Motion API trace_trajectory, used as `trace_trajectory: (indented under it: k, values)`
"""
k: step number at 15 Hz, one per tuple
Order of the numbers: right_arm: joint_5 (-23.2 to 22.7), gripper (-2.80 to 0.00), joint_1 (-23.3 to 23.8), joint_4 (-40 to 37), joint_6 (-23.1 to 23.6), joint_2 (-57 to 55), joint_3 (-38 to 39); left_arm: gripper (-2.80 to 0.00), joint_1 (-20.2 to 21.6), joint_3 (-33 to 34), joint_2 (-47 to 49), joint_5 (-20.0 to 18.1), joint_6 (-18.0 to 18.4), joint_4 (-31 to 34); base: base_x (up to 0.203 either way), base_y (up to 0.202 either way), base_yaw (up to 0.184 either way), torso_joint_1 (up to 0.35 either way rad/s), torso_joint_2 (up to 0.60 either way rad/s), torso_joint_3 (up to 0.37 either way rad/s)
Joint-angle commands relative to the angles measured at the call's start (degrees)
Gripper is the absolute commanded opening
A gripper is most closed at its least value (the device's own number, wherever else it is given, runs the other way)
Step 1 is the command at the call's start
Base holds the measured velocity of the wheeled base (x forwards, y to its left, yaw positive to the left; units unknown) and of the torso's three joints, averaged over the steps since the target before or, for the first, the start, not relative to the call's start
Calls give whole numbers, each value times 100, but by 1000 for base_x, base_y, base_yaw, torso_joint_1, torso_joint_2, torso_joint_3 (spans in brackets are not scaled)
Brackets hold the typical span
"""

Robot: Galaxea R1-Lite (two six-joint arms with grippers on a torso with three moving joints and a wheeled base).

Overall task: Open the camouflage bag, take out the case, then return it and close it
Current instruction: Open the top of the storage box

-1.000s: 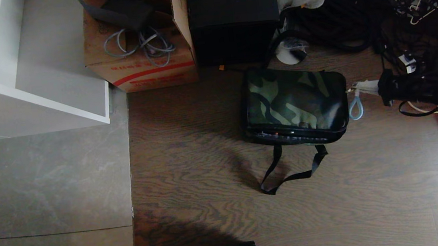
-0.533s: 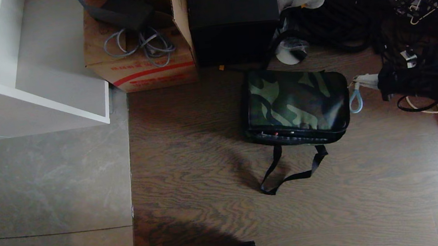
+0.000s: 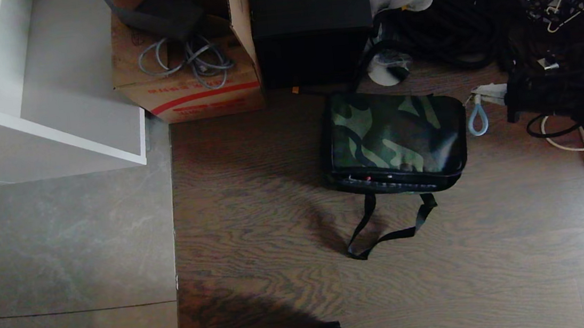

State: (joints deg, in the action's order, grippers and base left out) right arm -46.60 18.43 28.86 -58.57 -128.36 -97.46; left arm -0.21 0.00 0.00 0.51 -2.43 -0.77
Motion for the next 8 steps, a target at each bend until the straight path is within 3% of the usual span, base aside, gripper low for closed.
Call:
trace_trajectory:
  k: [1,4,5,8]
  values:
    - [39,-280,2,26,-31,-13,-17,-280,3,9,0,2,-4,-2,0,0,0,0,0,0]
    - [177,-280,2,41,-9,4,54,-280,3,9,0,2,-4,-2,0,0,0,0,0,0]
    - [175,0,11,46,19,15,73,-280,3,7,0,2,-3,-2,0,0,0,0,0,0]
    - [123,0,55,42,7,165,147,-280,3,9,0,2,-4,-2,0,0,0,0,0,0]
